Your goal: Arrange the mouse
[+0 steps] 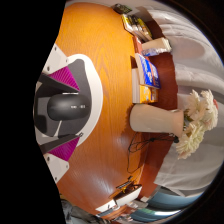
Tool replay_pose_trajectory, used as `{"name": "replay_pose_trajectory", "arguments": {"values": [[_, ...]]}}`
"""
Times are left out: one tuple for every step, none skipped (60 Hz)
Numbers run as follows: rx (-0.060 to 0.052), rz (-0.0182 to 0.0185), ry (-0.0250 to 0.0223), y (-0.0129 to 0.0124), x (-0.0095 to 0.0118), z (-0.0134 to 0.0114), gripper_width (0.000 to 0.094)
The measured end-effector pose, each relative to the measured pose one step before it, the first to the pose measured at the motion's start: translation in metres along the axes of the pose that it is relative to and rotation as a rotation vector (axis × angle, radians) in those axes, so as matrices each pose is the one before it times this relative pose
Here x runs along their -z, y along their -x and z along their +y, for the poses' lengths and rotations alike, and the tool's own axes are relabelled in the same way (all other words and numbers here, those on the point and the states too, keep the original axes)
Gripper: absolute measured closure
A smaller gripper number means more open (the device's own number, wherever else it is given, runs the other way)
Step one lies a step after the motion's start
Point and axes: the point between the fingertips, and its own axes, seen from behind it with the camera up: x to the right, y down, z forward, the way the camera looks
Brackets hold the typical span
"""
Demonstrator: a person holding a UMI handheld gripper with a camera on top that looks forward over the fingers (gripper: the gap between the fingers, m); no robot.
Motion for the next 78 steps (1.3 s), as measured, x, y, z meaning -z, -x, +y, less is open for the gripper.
{"name": "replay_pose_trajectory", "arguments": {"values": [[0.0036, -0.00332, 0.00223, 0.00186, 0.00216, -0.00056, 0.0076], [0.0029, -0.00386, 0.00067, 0.00196, 0.00259, -0.00091, 0.0073], [0.0025, -0.00287, -0.00084, 0.00190, 0.00328, -0.00119, 0.0069], [0.0026, -0.00256, -0.00253, 0.00207, 0.00375, -0.00149, 0.0069], [0.0025, -0.00282, -0.00355, 0.00222, 0.00430, -0.00167, 0.0067], [0.0022, -0.00109, -0.00444, 0.00210, 0.00456, -0.00149, 0.0067], [0.0014, -0.00115, -0.00421, 0.00244, 0.00490, -0.00122, 0.0069], [0.0014, -0.00015, -0.00297, 0.00243, 0.00497, -0.00046, 0.0070], [-0.0002, 0.00043, -0.00071, 0.00359, 0.00441, -0.00030, 0.0071], [0.0004, -0.00015, -0.00081, 0.00300, 0.00517, 0.00035, 0.0073], [-0.0006, -0.00206, -0.00230, 0.00322, 0.00600, 0.00081, 0.0074], [-0.0004, -0.00228, -0.00293, 0.00478, 0.00520, 0.00036, 0.0073], [-0.0005, -0.00283, -0.00309, 0.00456, 0.00596, 0.00094, 0.0072], [-0.0008, -0.00284, -0.00240, 0.00491, 0.00592, 0.00142, 0.0072], [-0.0014, -0.00284, -0.00178, 0.00534, 0.00573, 0.00164, 0.0072], [-0.0020, -0.00279, -0.00060, 0.00545, 0.00575, 0.00237, 0.0072], [-0.0026, -0.00372, -0.00012, 0.00631, 0.00572, 0.00289, 0.0073], [-0.0035, -0.00476, 0.00046, 0.00658, 0.00547, 0.00320, 0.0074], [-0.0032, -0.00537, -0.00009, 0.00733, 0.00543, 0.00457, 0.0072], [-0.0031, -0.00797, 0.00183, 0.00805, 0.00505, 0.00388, 0.0074], [-0.0014, -0.00930, -0.00043, 0.00827, 0.00520, 0.00370, 0.0076], [-0.0007, -0.01052, 0.00105, 0.00891, 0.00557, 0.00370, 0.0075], [-0.0006, -0.00967, 0.00031, 0.00875, 0.00517, 0.00392, 0.0075], [0.0001, -0.00908, 0.00034, 0.00846, 0.00477, 0.00387, 0.0073], [0.0009, -0.00790, 0.00096, 0.00830, 0.00458, 0.00398, 0.0073], [0.0011, -0.00782, 0.00227, 0.00844, 0.00464, 0.00415, 0.0072], [0.0009, -0.00851, 0.00276, 0.00874, 0.00484, 0.00454, 0.0073], [0.0033, -0.00754, 0.00154, 0.00856, 0.00487, 0.00323, 0.0071], [0.0040, -0.00747, 0.00042, 0.00855, 0.00505, 0.00280, 0.0072], [0.0036, -0.00547, -0.00312, 0.00953, 0.00423, 0.00302, 0.0072], [0.0040, -0.00832, -0.00001, 0.00769, 0.00570, 0.00194, 0.0073], [0.0029, -0.00730, -0.00143, 0.00773, 0.00551, 0.00062, 0.0070], [0.0023, -0.00634, -0.00415, 0.00779, 0.00536, -0.00003, 0.0070], [0.0018, -0.00720, -0.00564, 0.00765, 0.00511, -0.00056, 0.0072], [0.0014, -0.00705, -0.00576, 0.00751, 0.00524, -0.00068, 0.0072], [0.0011, -0.00628, -0.00679, 0.00776, 0.00479, -0.00107, 0.0071], [0.0001, -0.00634, -0.00742, 0.00711, 0.00567, -0.00145, 0.0071], [0.0004, -0.00654, -0.00761, 0.00683, 0.00531, -0.00188, 0.0072], [0.0003, -0.00539, -0.00734, 0.00638, 0.00509, -0.00206, 0.0072], [0.0002, -0.00410, -0.00982, 0.00565, 0.00355, -0.00230, 0.0073], [0.0005, -0.00307, -0.00839, 0.00531, 0.00549, -0.00245, 0.0074], [0.0020, -0.00231, -0.00822, 0.00449, 0.00522, -0.00256, 0.0073], [0.0019, -0.00290, -0.00928, 0.00441, 0.00485, -0.00290, 0.0073], [0.0024, -0.00335, -0.00810, 0.00439, 0.00485, -0.00288, 0.0073], [0.0018, -0.00264, -0.00730, 0.00391, 0.00488, -0.00302, 0.0074], [0.0010, -0.00156, -0.00749, 0.00345, 0.00480, -0.00320, 0.0074], [0.0002, 0.00007, -0.00978, 0.00341, 0.00416, -0.00431, 0.0073], [0.0021, 0.00048, -0.00975, 0.00257, 0.00415, -0.00392, 0.0072], [0.0017, 0.00204, -0.00755, 0.00366, 0.00321, -0.00432, 0.0074], [0.0030, -0.00277, -0.01020, 0.00189, 0.00446, -0.00206, 0.0074], [0.0030, -0.00196, -0.00820, 0.00276, 0.00396, -0.00306, 0.0073], [0.0036, -0.00206, -0.00852, 0.00262, 0.00389, -0.00339, 0.0073], [0.0040, -0.00233, -0.00848, 0.00244, 0.00357, -0.00344, 0.0072], [0.0031, -0.00231, -0.00779, 0.00211, 0.00373, -0.00319, 0.0075], [0.0017, -0.00270, -0.00733, 0.00220, 0.00346, -0.00317, 0.0074], [-0.0002, -0.00154, -0.00568, 0.00279, 0.00291, -0.00458, 0.0075], [-0.0007, -0.00313, -0.00912, 0.00228, 0.00255, -0.00352, 0.0073], [0.0002, -0.00269, -0.00813, 0.00184, 0.00307, -0.00351, 0.0075], [0.0027, -0.00239, -0.00582, 0.00066, 0.00266, -0.00243, 0.0075], [0.0032, 0.00004, -0.00418, 0.00063, 0.00249, -0.00241, 0.0074], [0.0033, 0.00170, -0.00342, 0.00017, 0.00228, -0.00198, 0.0075], [0.0025, 0.00290, -0.00323, -0.00010, 0.00236, -0.00241, 0.0072], [0.0018, 0.00371, -0.00389, -0.00036, 0.00235, -0.00217, 0.0074], [0.0009, 0.00340, -0.00347, -0.00022, 0.00250, -0.00239, 0.0073], [0.0018, 0.00293, -0.00313, -0.00031, 0.00244, -0.00217, 0.0073], [0.0023, 0.00249, -0.00254, -0.00017, 0.00208, -0.00181, 0.0075], [0.0017, 0.00276, -0.00317, 0.00059, 0.00082, -0.00166, 0.0074], [0.0016, 0.00205, -0.00113, -0.00021, 0.00215, -0.00163, 0.0074], [0.0001, 0.00165, 0.00007, -0.00076, 0.00226, -0.00074, 0.0075], [0.0000, 0.00207, -0.00074, -0.00051, 0.00156, -0.00118, 0.0073], [0.0003, 0.00175, -0.00135, -0.00068, 0.00144, -0.00099, 0.0074], [0.0007, 0.00112, -0.00223, -0.00035, 0.00150, -0.00122, 0.0072], [0.0005, 0.00106, -0.00244, -0.00040, 0.00121, -0.00073, 0.0073], [-0.0004, 0.00089, -0.00177, -0.00039, 0.00084, -0.00085, 0.0074], [-0.0010, 0.00081, -0.00067, -0.00043, 0.00108, -0.00036, 0.0074], [-0.0009, 0.00041, 0.00002, -0.00022, 0.00084, -0.00002, 0.0074], [-0.0009, 0.00011, 0.00035, -0.00026, 0.00083, 0.00002, 0.0074], [-0.0006, 0.00029, 0.00022, -0.00013, 0.00036, 0.00047, 0.0073]]}}
